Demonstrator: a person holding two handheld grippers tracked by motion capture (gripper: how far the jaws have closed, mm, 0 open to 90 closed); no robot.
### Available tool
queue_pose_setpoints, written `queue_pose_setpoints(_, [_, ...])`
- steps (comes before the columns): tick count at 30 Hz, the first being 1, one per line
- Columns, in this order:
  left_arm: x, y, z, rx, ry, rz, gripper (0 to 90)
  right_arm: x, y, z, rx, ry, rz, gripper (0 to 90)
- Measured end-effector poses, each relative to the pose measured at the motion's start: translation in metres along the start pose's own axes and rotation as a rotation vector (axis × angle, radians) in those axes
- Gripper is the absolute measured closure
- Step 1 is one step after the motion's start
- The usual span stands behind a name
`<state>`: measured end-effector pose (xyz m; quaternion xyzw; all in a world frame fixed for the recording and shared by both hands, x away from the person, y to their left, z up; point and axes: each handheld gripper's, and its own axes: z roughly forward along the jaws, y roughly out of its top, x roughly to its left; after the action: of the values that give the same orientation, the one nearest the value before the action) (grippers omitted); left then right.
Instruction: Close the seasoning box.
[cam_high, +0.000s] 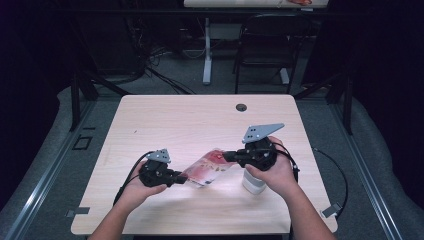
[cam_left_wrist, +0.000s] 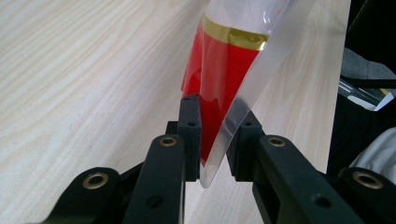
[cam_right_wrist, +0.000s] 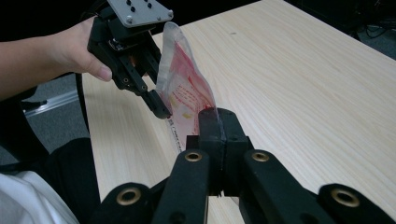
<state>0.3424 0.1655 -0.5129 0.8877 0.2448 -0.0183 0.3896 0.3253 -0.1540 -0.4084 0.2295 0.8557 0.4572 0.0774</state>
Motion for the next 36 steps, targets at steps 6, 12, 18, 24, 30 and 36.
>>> queue_pose_setpoints(6, [0.002,-0.007,0.005,-0.004,-0.013,-0.015,77.9,0.002,0.001,0.006,0.022,-0.003,-0.015,90.0])
queue_pose_setpoints(12, [-0.001,-0.010,0.014,0.009,-0.011,-0.024,75.4,0.001,0.000,0.008,0.065,0.001,-0.031,90.0])
queue_pose_setpoints(18, [0.000,-0.008,0.009,-0.030,-0.006,-0.034,64.1,-0.001,-0.003,0.004,0.079,-0.003,-0.047,90.0])
queue_pose_setpoints(24, [-0.002,-0.007,0.002,-0.028,0.034,-0.018,62.1,-0.002,-0.004,0.003,0.085,-0.019,-0.052,90.0])
queue_pose_setpoints(30, [-0.001,-0.005,-0.010,-0.061,0.051,-0.021,61.7,-0.001,-0.004,0.003,0.084,-0.022,-0.056,90.0])
queue_pose_setpoints(36, [-0.002,-0.005,-0.015,-0.052,0.063,0.001,75.1,0.000,-0.002,0.002,0.080,-0.019,-0.058,90.0])
